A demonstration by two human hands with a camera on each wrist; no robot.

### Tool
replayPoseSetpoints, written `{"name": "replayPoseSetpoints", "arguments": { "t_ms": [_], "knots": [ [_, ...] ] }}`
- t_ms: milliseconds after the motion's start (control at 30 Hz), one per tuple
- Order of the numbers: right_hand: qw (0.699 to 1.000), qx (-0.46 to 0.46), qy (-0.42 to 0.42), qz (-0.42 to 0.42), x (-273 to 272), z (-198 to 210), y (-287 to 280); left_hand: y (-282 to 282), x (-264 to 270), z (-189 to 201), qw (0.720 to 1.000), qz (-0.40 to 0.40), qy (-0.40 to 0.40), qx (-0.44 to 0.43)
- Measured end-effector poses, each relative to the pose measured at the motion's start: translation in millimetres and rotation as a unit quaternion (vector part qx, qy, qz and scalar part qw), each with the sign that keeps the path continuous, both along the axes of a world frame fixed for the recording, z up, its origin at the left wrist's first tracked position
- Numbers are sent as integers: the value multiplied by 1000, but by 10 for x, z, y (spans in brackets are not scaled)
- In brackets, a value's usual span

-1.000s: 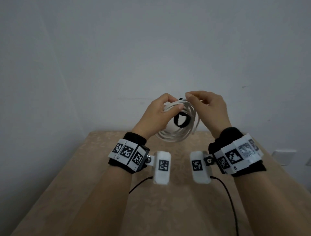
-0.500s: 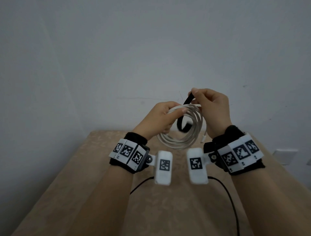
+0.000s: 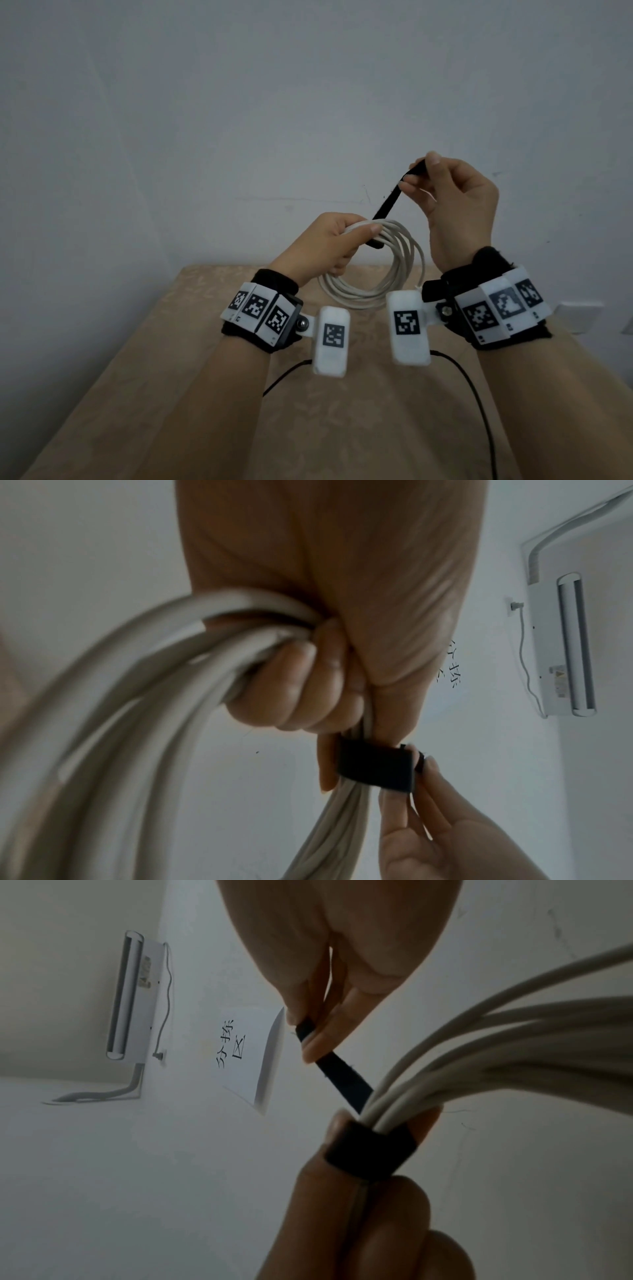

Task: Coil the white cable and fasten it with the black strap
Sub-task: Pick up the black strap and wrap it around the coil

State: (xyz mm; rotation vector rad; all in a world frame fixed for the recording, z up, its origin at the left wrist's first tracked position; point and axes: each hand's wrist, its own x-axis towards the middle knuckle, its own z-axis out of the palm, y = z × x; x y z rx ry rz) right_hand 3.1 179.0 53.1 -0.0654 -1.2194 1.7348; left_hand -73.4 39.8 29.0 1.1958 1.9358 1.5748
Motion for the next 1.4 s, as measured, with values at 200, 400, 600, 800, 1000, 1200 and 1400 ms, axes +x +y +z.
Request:
{"name": "replayPoseSetpoints", "arguments": {
  "t_ms": [200, 400, 600, 800, 1000, 1200, 1400],
  "knots": [
    [999, 36, 5, 35, 5, -3, 4, -11, -29, -10, 1000, 4, 5, 6],
    [985, 158, -68, 30, 6, -65, 69, -49, -130, -8, 996, 35, -37, 68],
    [956, 256, -109, 91, 39, -100, -18, -74, -174, 23, 990, 57, -88, 91],
    [955, 266, -116, 54, 46, -109, 16, -78, -185, 25, 985, 79, -122, 94],
    [922, 336, -191, 35, -16, -196, 39, -77, -163, 34, 988, 72, -111, 84],
    [938, 310, -151, 41, -34, -168, 39, -82, -109, 45, 994, 37, -89, 56],
    [944, 228, -218, 93, -54, -203, 43, -90, -57, 76, 998, -6, -55, 22]
  ]
}}
